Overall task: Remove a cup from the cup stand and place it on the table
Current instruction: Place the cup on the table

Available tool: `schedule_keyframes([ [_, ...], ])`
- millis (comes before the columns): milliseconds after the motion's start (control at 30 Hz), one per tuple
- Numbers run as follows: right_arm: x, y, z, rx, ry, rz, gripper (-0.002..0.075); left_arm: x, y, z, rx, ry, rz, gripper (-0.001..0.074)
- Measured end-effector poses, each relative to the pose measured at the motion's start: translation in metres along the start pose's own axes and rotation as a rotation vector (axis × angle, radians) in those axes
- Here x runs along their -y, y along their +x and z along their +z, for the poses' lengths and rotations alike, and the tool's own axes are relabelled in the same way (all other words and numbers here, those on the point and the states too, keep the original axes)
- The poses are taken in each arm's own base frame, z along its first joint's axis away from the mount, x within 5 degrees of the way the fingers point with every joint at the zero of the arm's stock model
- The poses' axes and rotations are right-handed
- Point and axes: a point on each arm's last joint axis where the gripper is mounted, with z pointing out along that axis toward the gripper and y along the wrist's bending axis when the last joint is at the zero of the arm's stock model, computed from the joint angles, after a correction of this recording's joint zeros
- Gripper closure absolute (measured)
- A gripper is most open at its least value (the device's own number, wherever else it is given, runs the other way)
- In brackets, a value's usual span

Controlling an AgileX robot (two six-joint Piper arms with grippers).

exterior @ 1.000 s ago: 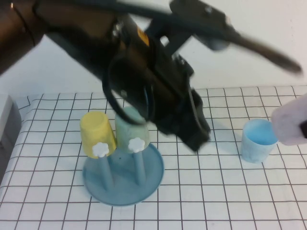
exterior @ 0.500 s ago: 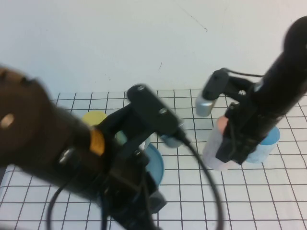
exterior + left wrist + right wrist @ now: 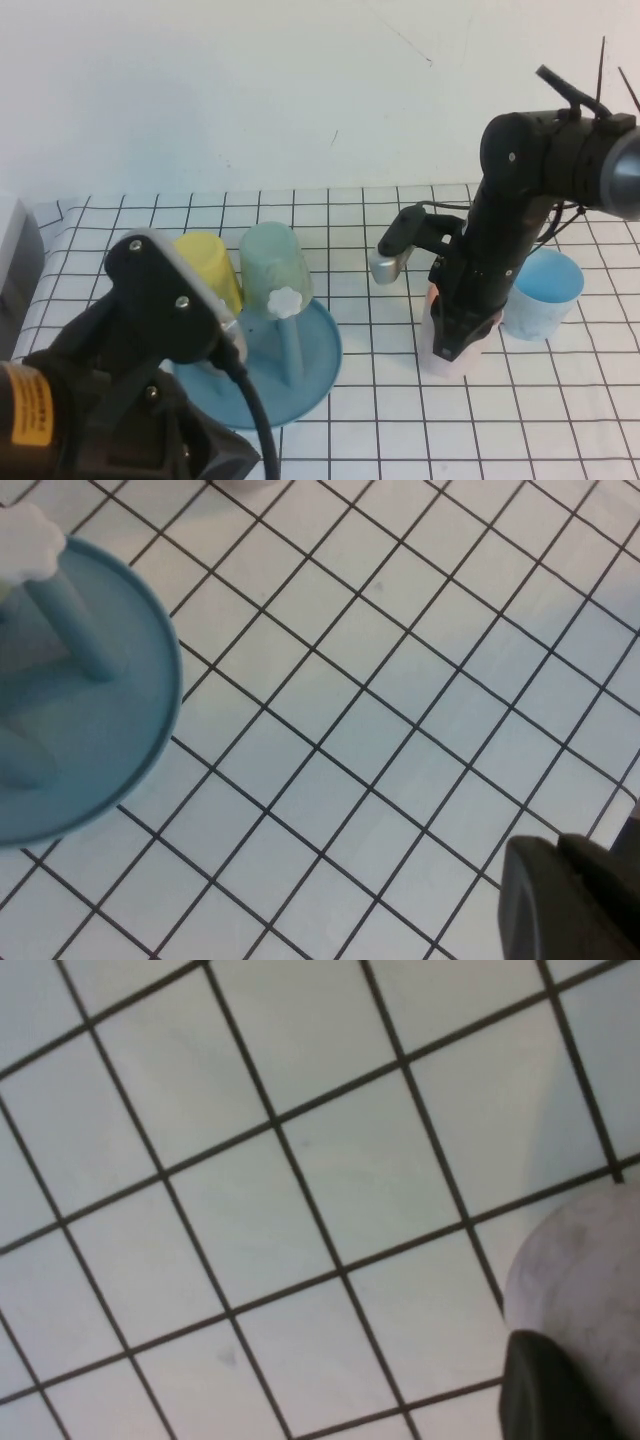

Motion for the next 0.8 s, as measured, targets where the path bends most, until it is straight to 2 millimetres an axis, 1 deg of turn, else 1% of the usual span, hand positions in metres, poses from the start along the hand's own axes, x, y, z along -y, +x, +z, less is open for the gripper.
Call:
schedule_keyframes([
  [67, 0.002, -0.002, 0.001, -0.001, 0.004, 0.018, 0.0653, 0.000, 0.001, -0.002, 0.011, -0.006, -0.001, 0.0734],
  [100, 0.003, -0.002, 0.003, -0.004, 0.005, 0.031, 0.0617, 0.000, 0.001, -0.003, 0.016, -0.011, 0.000, 0.0734],
  [200, 0.005, -0.007, -0.004, 0.001, 0.013, 0.064, 0.0537, -0.002, 0.002, -0.006, 0.037, -0.039, -0.008, 0.0734],
  [300, 0.005, -0.013, -0.018, 0.008, 0.016, 0.085, 0.0503, -0.006, 0.001, -0.008, 0.060, -0.087, -0.013, 0.0734],
  [433, 0.006, -0.022, -0.039, 0.048, 0.041, 0.084, 0.0492, -0.014, 0.000, -0.009, 0.074, -0.165, -0.033, 0.0734],
  [567, 0.000, -0.025, -0.065, 0.104, 0.079, 0.077, 0.0499, -0.017, 0.001, -0.014, 0.091, -0.216, -0.037, 0.0735],
  [633, -0.005, -0.023, -0.079, 0.126, 0.098, 0.068, 0.0526, -0.017, 0.003, -0.019, 0.113, -0.229, -0.038, 0.0735],
  [700, -0.011, -0.020, -0.094, 0.147, 0.123, 0.059, 0.0584, -0.017, 0.004, -0.026, 0.140, -0.240, -0.039, 0.0735],
  [767, -0.017, -0.017, -0.108, 0.171, 0.144, 0.050, 0.0659, -0.016, 0.008, -0.036, 0.176, -0.251, -0.042, 0.0736],
  [800, -0.021, -0.015, -0.116, 0.184, 0.156, 0.045, 0.0682, -0.016, 0.010, -0.041, 0.198, -0.259, -0.044, 0.0736],
])
